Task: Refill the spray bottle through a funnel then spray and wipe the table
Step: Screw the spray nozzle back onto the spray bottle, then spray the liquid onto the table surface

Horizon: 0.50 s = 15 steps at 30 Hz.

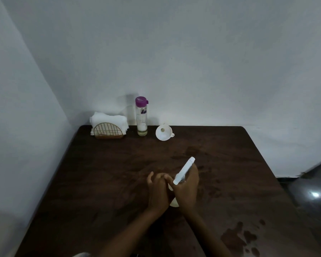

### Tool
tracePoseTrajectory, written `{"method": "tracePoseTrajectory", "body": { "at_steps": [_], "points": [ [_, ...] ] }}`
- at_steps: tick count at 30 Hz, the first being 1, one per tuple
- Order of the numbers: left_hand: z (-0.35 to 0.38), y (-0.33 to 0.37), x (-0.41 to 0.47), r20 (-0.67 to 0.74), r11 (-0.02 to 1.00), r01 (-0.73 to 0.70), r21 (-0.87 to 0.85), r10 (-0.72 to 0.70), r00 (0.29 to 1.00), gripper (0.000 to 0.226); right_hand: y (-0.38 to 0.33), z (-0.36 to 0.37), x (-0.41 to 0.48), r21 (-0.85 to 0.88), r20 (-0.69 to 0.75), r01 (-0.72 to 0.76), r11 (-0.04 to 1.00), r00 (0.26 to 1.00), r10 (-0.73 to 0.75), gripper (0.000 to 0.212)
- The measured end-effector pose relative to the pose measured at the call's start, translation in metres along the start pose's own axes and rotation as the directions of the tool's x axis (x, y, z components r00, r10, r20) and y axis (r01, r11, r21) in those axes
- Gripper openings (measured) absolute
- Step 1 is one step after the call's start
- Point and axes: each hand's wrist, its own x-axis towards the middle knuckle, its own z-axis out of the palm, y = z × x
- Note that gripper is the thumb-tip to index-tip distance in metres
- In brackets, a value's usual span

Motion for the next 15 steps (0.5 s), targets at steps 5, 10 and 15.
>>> {"method": "tracePoseTrajectory", "body": {
  "at_steps": [5, 10, 15],
  "points": [
    [-0.002, 0.003, -0.001, 0.138, 0.991, 0.07, 0.114, -0.086, 0.987, 0.034, -0.001, 0.007, 0.003, -0.047, -0.025, 0.049, 0.998, 0.998, -0.05, 0.056],
    [-0.017, -0.025, -0.005, 0.286, 0.987, -0.083, 0.141, 0.04, 0.957, 0.057, -0.008, -0.021, 0.007, 0.088, -0.035, 0.211, 0.974, 0.977, -0.208, 0.047],
    [-0.05, -0.09, -0.022, -0.01, 0.94, 0.226, 0.256, -0.231, 0.973, 0.066, -0.021, -0.072, 0.036, 0.207, 0.232, 0.189, 0.96, 0.944, -0.236, 0.039]
  ]
}}
